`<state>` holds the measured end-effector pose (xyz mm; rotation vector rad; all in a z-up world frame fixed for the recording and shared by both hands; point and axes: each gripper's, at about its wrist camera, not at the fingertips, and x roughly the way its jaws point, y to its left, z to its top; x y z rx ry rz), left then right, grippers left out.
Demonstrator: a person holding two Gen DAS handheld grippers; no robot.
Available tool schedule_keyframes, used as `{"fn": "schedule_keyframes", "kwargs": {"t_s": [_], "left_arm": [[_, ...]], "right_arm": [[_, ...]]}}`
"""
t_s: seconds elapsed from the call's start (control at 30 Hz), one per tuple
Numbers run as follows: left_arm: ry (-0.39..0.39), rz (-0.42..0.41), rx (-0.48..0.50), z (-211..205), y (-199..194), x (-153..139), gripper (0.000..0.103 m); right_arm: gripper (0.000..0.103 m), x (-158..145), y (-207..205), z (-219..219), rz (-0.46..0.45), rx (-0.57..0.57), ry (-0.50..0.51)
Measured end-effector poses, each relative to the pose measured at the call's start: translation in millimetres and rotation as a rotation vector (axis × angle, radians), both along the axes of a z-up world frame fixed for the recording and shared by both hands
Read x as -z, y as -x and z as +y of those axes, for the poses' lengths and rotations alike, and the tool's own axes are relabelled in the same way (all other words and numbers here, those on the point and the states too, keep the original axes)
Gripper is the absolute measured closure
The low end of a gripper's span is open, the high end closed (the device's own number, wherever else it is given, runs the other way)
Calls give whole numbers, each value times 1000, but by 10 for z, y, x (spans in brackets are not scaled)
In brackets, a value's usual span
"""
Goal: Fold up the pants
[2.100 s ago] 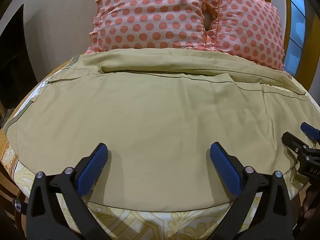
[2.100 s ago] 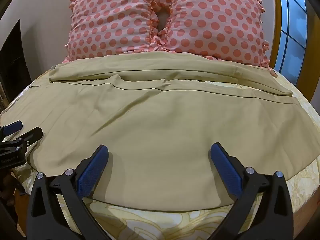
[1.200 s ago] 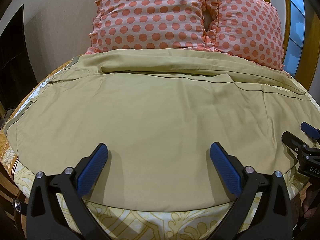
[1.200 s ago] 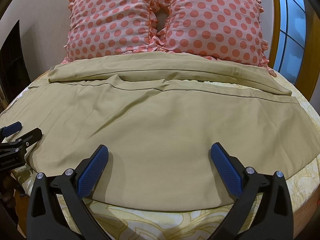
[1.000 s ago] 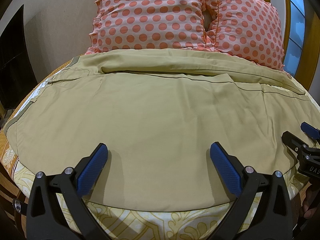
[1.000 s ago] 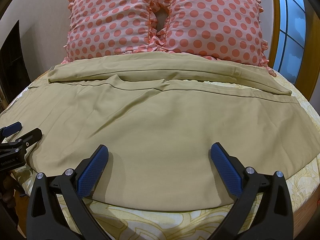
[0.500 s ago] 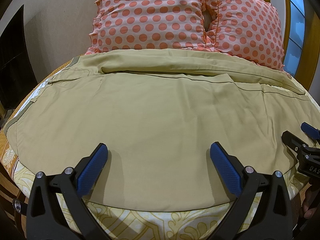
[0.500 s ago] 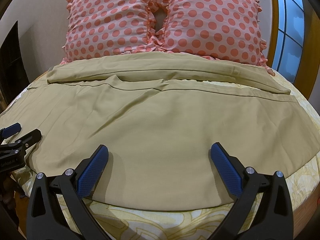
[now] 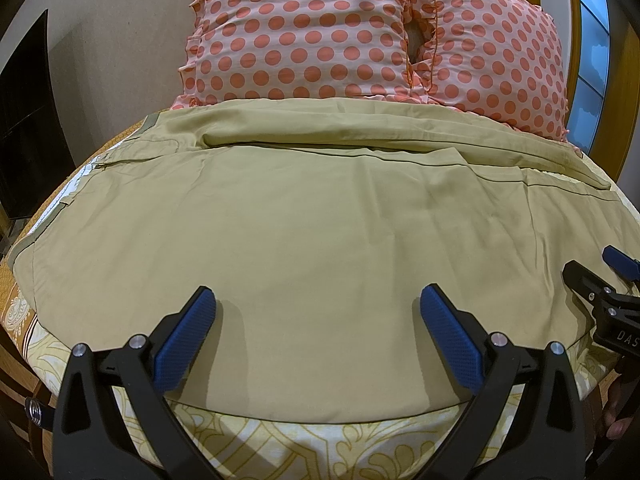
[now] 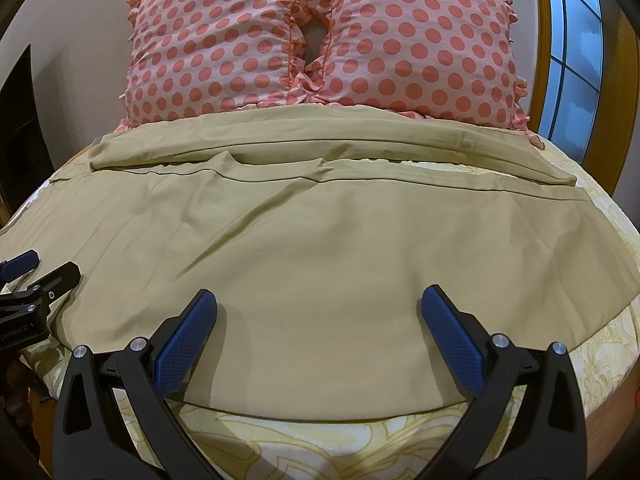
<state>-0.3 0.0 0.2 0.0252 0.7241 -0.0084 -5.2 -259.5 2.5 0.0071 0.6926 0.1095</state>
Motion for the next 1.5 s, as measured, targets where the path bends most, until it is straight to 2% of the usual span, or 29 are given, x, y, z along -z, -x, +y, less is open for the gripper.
{"fn": "schedule_keyframes", "kwargs": {"t_s": [0.7, 0.8, 0.87, 1.0, 1.13, 1.23, 1.33, 1.37, 1.4, 1.5], "left_arm": [[0, -4, 2, -1, -3, -4, 2], [6, 11, 14, 21, 17, -58, 2], [24, 13, 13, 83, 34, -119, 2], [32, -49, -30, 223, -8, -315, 2], [64, -83, -53, 310, -151, -476, 2], [76, -81, -54, 307, -282, -509, 2], [70, -77, -54, 294, -399, -496, 2], [70, -78, -53, 291, -416, -490, 2], [70, -77, -52, 293, -430, -479, 2], [63, -70, -50, 297, -481, -438, 2]], "right_arm": [[1, 4, 42, -18, -37, -11, 2], [1, -105, -46, -134, 16, -33, -40], [1, -322, -155, -358, -21, 8, -84], [1, -710, -675, -830, -80, 155, -63], [1, -804, -1670, -1428, -7, 384, -102], [4, -688, -2411, -1838, 97, 547, -207], [18, -475, -2998, -2066, 203, 655, -241], [24, -393, -3139, -2117, 236, 688, -246], [26, -307, -3269, -2175, 267, 723, -262], [26, -132, -3486, -2276, 322, 804, -267]]}}
